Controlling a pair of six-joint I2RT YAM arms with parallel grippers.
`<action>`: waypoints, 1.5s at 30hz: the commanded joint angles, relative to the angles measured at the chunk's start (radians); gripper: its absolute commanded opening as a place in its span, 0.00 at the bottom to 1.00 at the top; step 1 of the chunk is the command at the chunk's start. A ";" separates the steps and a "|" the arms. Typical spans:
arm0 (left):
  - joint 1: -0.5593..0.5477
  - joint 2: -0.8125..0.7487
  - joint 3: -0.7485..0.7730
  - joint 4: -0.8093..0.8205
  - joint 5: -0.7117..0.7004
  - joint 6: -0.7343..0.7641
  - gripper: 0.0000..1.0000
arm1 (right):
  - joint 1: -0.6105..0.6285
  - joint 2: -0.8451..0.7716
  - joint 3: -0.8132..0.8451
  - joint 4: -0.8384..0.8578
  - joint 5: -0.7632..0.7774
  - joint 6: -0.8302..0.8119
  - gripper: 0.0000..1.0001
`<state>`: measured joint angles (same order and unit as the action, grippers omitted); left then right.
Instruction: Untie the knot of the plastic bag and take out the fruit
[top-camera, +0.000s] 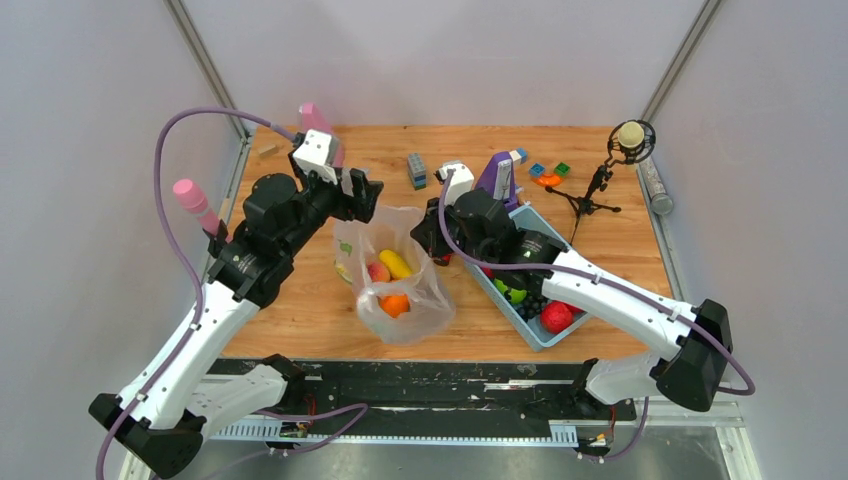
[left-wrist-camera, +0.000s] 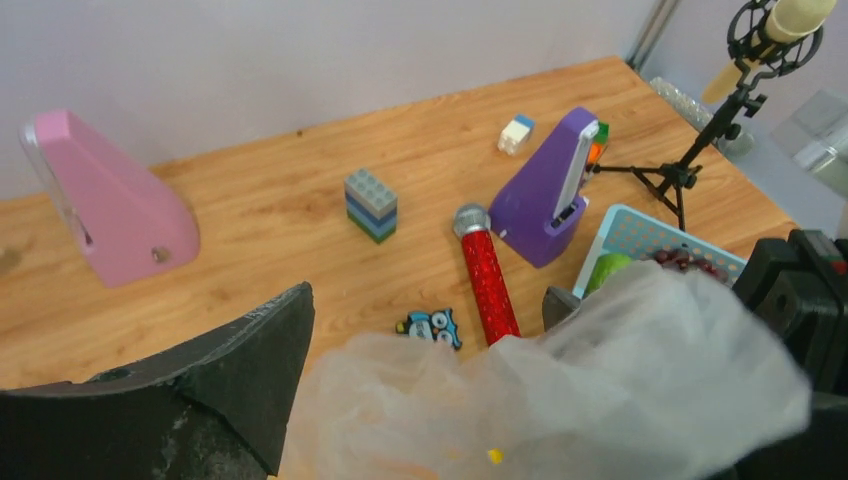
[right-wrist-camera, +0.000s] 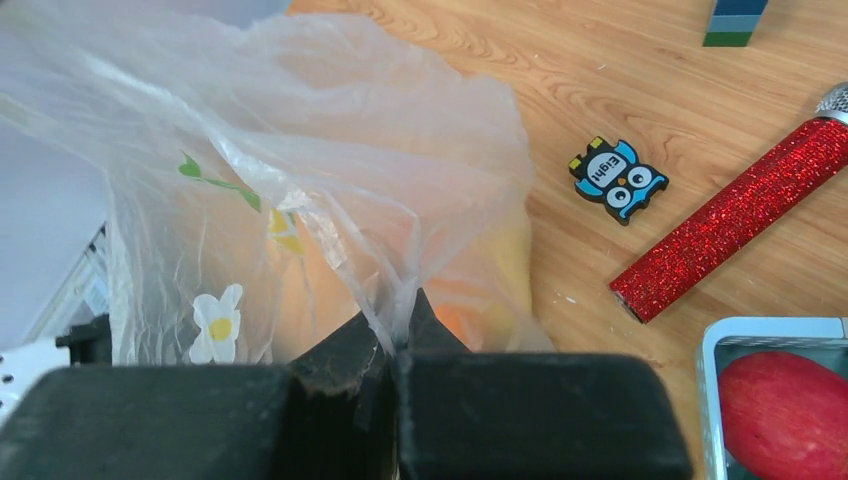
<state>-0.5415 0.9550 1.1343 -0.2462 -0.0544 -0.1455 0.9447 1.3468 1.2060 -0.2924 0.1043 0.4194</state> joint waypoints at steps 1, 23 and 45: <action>0.005 -0.032 0.055 -0.094 -0.068 -0.076 0.96 | -0.005 -0.020 0.027 0.061 0.067 0.108 0.00; 0.004 -0.279 -0.234 -0.246 -0.041 -0.363 1.00 | -0.016 0.005 0.021 0.072 0.071 0.182 0.00; 0.005 -0.295 -0.325 -0.303 -0.085 -0.385 0.24 | -0.055 -0.016 -0.054 0.067 0.092 0.160 0.00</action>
<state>-0.5407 0.7078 0.8085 -0.5179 -0.0765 -0.5316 0.9203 1.3552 1.1706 -0.2638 0.1745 0.5858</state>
